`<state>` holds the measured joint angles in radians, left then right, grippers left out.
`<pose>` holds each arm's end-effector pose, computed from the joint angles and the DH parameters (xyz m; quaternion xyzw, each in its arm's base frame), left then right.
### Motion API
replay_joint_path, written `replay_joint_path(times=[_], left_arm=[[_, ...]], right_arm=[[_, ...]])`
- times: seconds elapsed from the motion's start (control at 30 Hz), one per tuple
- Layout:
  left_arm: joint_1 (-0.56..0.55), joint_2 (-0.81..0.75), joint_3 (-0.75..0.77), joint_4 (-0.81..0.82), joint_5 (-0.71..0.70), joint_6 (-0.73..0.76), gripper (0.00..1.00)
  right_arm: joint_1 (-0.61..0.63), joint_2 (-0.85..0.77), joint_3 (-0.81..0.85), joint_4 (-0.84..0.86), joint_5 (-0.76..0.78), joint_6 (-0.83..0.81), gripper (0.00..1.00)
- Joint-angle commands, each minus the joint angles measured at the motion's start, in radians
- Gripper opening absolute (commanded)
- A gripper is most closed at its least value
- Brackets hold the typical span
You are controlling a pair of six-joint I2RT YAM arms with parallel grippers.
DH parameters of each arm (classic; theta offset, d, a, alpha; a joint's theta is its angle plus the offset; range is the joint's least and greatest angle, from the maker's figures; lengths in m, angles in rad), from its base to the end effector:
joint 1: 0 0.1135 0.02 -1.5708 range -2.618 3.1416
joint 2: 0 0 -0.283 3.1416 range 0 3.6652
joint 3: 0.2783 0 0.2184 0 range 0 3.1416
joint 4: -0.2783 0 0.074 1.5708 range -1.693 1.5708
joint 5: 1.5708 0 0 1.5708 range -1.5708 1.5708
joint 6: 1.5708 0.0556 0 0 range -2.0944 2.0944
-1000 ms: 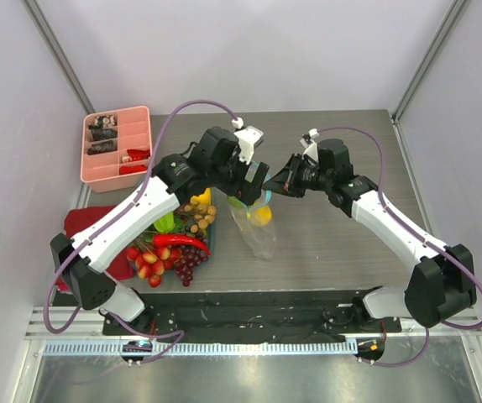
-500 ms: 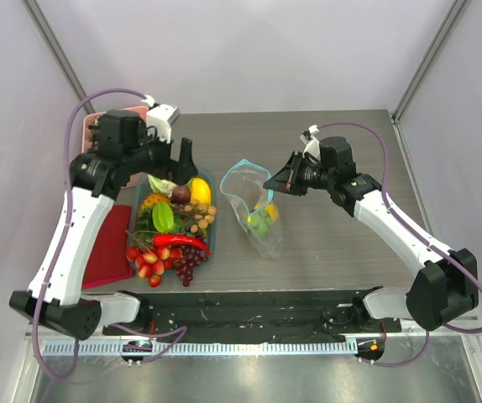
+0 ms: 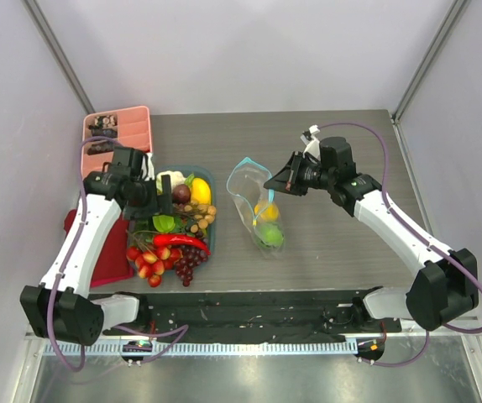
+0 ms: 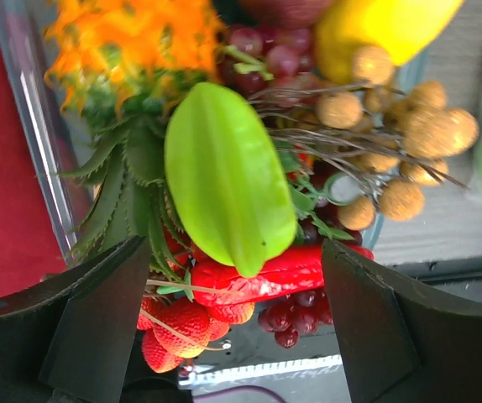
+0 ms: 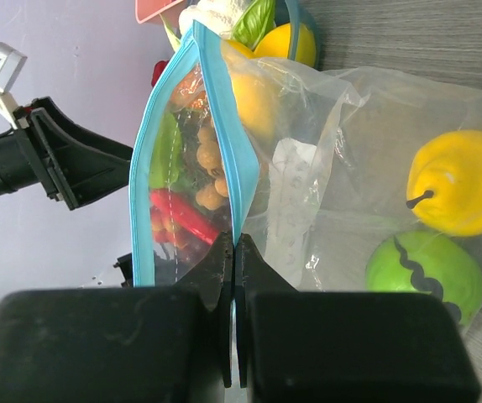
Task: Place the food in the zip-top bag and seal the zipper
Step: Pick up the fake fruit from the bin.
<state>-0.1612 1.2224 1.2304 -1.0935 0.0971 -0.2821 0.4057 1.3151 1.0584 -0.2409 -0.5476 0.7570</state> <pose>0.1899 -0.0363 0.3268 -0.0469 0.9685 -0.0987 0.2238 0.2399 0.1345 0.3340 0.0085 0.8389 0.4645 0.2837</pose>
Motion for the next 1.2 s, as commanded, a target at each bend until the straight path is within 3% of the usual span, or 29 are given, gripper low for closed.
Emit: replay_joint_path(times=[0.0,0.47,0.6,0.77,1.0,1.17], left_arm=[[0.003,0.017,-0.002,0.035,-0.071,-0.124,0.86],[0.000,0.132,0.026,0.069,-0.007,-0.149,0.83],[-0.001,0.123,0.030,0.080,0.030,-0.149,0.71],[-0.003,0.129,0.032,0.075,0.046,-0.147,0.64],[-0.003,0.097,0.086,0.047,0.021,-0.115,0.40],[-0.003,0.028,0.181,0.069,-0.017,-0.089,0.39]], right_arm=[[0.002,-0.025,0.005,0.028,0.018,-0.019,0.01],[0.002,-0.025,-0.009,0.029,0.014,-0.024,0.01],[0.004,-0.024,-0.015,0.035,0.015,-0.022,0.01],[0.004,-0.020,-0.014,0.034,0.015,-0.022,0.01],[0.002,-0.020,-0.015,0.032,0.012,-0.022,0.01],[0.002,-0.019,-0.017,0.041,-0.001,-0.018,0.01]])
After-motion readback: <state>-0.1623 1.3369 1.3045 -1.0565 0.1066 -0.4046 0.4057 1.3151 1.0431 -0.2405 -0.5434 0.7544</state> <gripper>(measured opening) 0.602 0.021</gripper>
